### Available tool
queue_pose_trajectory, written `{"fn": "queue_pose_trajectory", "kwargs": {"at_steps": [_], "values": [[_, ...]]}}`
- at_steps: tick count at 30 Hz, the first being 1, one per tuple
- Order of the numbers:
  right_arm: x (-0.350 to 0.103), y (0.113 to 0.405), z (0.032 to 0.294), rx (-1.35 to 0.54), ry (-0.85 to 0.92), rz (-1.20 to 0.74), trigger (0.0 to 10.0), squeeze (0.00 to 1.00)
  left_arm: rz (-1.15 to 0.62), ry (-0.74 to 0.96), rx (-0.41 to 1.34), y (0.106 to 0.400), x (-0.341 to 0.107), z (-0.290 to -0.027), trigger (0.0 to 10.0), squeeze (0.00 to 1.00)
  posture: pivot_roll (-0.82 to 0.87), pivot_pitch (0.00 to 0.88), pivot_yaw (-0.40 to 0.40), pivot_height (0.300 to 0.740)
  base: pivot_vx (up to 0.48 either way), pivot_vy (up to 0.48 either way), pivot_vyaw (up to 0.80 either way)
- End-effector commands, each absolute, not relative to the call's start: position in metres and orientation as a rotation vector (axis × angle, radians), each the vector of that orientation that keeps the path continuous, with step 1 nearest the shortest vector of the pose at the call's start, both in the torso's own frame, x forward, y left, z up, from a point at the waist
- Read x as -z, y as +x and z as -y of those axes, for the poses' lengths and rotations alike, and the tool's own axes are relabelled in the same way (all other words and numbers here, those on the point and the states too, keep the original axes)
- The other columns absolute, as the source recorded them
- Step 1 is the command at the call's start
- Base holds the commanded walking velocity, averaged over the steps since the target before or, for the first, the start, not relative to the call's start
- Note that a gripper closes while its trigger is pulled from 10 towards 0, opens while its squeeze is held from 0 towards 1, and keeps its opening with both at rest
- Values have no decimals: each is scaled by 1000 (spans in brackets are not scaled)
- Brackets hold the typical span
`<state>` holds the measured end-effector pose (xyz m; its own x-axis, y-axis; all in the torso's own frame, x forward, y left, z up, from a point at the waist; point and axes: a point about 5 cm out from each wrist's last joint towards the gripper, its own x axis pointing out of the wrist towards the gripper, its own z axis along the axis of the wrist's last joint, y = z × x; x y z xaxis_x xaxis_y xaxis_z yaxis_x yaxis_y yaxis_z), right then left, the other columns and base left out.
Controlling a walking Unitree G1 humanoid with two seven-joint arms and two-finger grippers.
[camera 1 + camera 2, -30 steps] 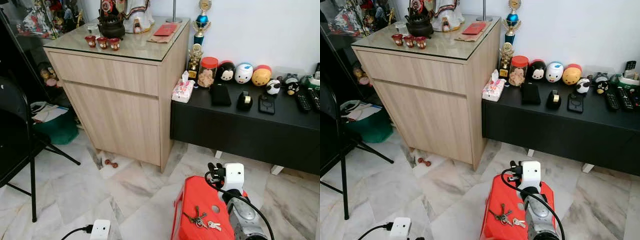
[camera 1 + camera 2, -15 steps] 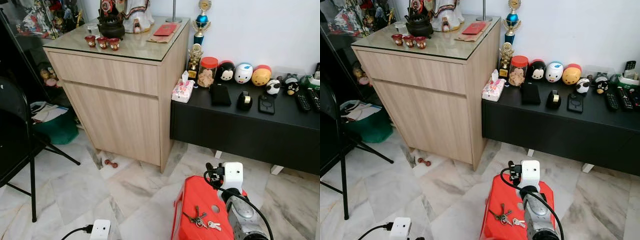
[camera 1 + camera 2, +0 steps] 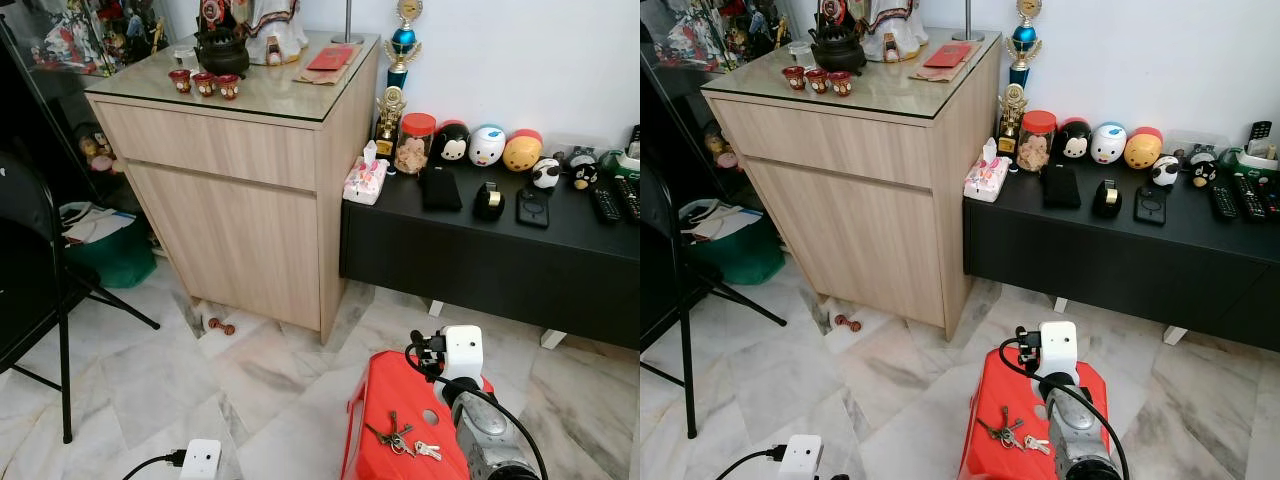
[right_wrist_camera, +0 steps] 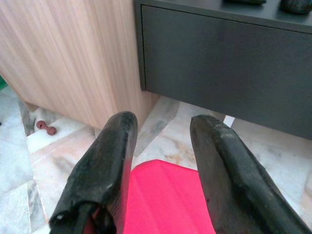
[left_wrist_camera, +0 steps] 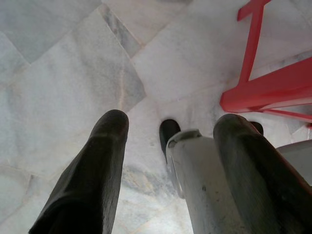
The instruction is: Hang keys on a hook
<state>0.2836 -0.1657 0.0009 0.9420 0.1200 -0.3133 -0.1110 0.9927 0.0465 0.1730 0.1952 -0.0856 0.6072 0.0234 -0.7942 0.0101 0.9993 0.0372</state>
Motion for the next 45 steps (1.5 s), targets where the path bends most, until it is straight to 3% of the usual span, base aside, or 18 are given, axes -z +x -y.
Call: {"fn": "queue_pose_trajectory", "kwargs": {"at_steps": [1,21,45], "values": [[-3,285,162,-137,25,-314,10000,0,-950,37,-9,166,89,-195,10000,0,20,25,-32,666,0,0,0],[-1,284,162,-118,14,-340,10000,0,-949,34,-11,166,89,-195,10000,0,21,26,-34,666,0,0,0],[25,268,157,-211,-20,-553,10000,0,-944,30,-3,167,89,-192,10000,0,21,29,-35,648,0,0,0]]}}
